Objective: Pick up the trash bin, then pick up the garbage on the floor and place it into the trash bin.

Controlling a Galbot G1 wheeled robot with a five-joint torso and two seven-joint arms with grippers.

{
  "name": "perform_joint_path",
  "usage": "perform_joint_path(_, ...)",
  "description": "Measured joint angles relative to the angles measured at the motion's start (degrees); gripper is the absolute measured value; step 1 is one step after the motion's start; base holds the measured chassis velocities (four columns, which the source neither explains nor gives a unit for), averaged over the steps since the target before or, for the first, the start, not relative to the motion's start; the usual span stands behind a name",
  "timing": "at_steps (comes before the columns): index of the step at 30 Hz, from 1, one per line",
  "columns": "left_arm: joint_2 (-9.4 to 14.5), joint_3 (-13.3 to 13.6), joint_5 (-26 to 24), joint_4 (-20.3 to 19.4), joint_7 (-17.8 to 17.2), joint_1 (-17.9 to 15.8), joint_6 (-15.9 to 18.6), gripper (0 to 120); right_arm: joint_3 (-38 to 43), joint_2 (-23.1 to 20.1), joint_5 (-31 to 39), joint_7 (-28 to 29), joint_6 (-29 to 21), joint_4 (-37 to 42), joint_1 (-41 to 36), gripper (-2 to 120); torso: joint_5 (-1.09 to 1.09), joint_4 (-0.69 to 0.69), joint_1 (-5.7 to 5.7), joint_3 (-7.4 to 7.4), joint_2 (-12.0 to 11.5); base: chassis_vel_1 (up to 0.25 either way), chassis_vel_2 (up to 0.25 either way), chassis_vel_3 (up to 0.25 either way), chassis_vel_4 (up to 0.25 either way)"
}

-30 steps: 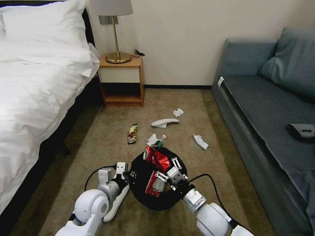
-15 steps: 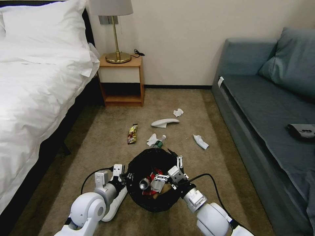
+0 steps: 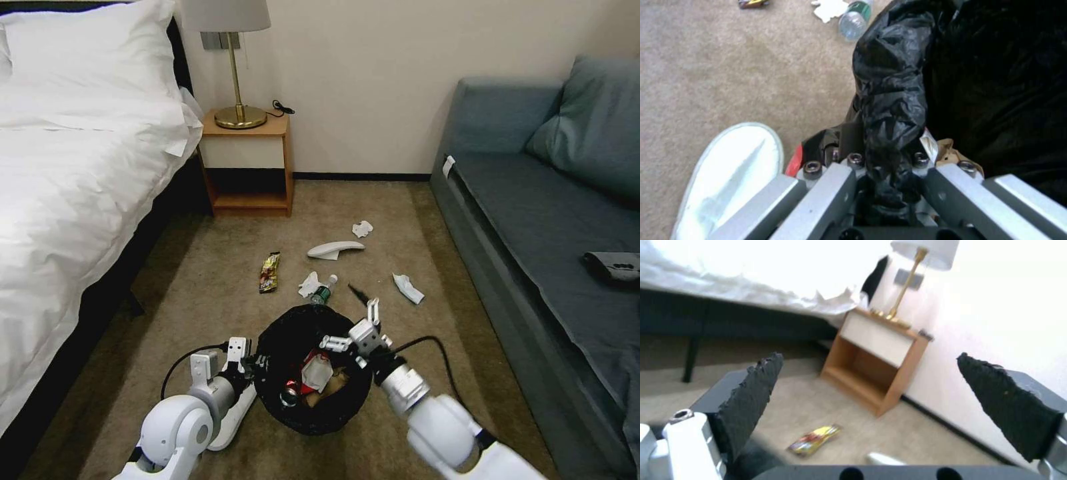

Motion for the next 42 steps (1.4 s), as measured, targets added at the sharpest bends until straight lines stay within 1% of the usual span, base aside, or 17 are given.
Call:
perform_joint_path(3,-0.33,-0.53,0.31,0.45,0.01,0.09,-0.28,2,2.5,-1.94,1.94,0.88,-0.54,2.12,0.63,100,-0.01,-0.01,0.0,0.0,0.0,0.0,0.0,0.0,0.0)
perform_joint_path(11,-0.54,-1.6,1.16,0.49,0.14,0.22,-0.9,2,5.66,-2.22,2.69,1.69,-0.61,2.79,-0.24,100,-0.01,-0.01,0.0,0.0,0.0,0.0,0.0,0.0,0.0)
perform_joint_path(13,-0.6,-3.81,2.94,0.49,0.48,0.75,-2.84,2,8.15,-1.34,2.68,3.67,-0.55,2.37,-2.47,100,0.0,-0.02,0.0,0.0,0.0,0.0,0.0,0.0,0.0)
perform_joint_path(17,-0.6,-5.11,3.85,-0.21,0.51,1.18,-3.92,2,8.91,-0.82,2.63,4.72,-0.62,1.84,-3.27,100,0.0,-0.01,0.0,0.0,0.01,0.0,0.0,0.0,0.0)
perform_joint_path(19,-0.74,-7.06,6.09,-1.61,0.55,1.34,-6.02,2,9.18,0.79,2.3,7.45,-1.15,0.53,-3.74,100,0.0,-0.01,0.0,0.0,0.0,0.0,0.0,0.0,0.0)
perform_joint_path(20,-0.74,-7.06,6.09,-1.61,0.55,1.34,-6.02,2,9.18,0.79,2.3,7.45,-1.15,0.53,-3.74,100,0.0,-0.01,0.0,0.0,0.0,0.0,0.0,0.0,0.0)
perform_joint_path(21,-0.8,-8.44,6.8,-2.64,0.35,1.23,-7.04,2,9.18,1.89,2.25,8.79,-1.51,-0.48,-3.74,100,0.0,0.0,0.0,0.0,0.0,0.0,0.0,0.0,0.0)
perform_joint_path(22,-0.8,-8.44,6.8,-2.64,0.35,1.23,-7.04,2,9.18,1.89,2.25,8.79,-1.51,-0.48,-3.74,100,0.0,0.0,0.0,0.0,0.0,0.0,0.0,0.0,0.0)
perform_joint_path(24,-0.92,-10.41,7.53,-4.19,0.03,0.9,-8.28,2,9.04,3.07,2.15,9.53,-1.86,-1.93,-3.76,100,-0.01,0.0,0.0,0.0,0.0,0.0,0.0,0.0,0.0)
perform_joint_path(25,-0.92,-10.41,7.53,-4.19,0.03,0.9,-8.28,2,9.04,3.07,2.15,9.53,-1.86,-1.93,-3.76,100,-0.01,0.0,0.0,0.0,0.0,0.0,0.0,0.0,0.0)
perform_joint_path(27,-0.9,-13.72,9.89,-6.21,-0.09,0.53,-11.77,2,8.66,4.29,2.56,9.56,-2.05,-4.01,-4.42,100,-0.01,-0.01,0.0,0.0,0.0,0.0,0.0,0.0,0.0)
perform_joint_path(28,-0.9,-13.72,9.89,-6.21,-0.09,0.53,-11.77,2,8.66,4.29,2.56,9.56,-2.05,-4.01,-4.42,100,-0.01,-0.01,0.0,0.0,0.0,0.0,0.0,0.0,0.0)
perform_joint_path(29,-0.74,-15.1,10.2,-7.04,-1.06,0.66,-14.36,2,7.94,5.88,3.88,9.92,-1.57,-5.08,-4.66,100,-0.01,0.0,0.0,0.0,0.0,0.0,0.0,0.0,0.0)
perform_joint_path(33,-1.65,-15.27,11.05,-9.87,-3.24,0.72,-16.82,2,6.98,8.23,4.06,10.64,-1.58,-6.43,-4.85,100,-0.01,0.0,0.0,0.0,0.0,0.0,0.0,0.0,0.0)
perform_joint_path(36,-1.97,-15.28,11.63,-11.04,-3.65,0.68,-17.16,2,7.02,9.09,4.06,11.32,-1.78,-6.99,-5.32,100,-0.02,-0.01,0.0,0.0,0.0,0.0,0.0,0.0,0.0)
perform_joint_path(38,-2.65,-15.46,12.22,-12.65,-4.16,0.81,-17.59,2,7.5,12.05,4.71,13.14,-2.01,-8.0,-6.29,100,-0.01,-0.02,0.0,0.0,0.0,0.0,0.0,0.0,0.0)
perform_joint_path(42,-3.01,-15.82,12.97,-12.82,-4.19,0.95,-18.62,2,7.86,14.98,5.46,15.05,-2.02,-8.53,-6.67,100,0.0,-0.01,0.0,0.0,0.0,0.0,0.0,0.0,0.0)
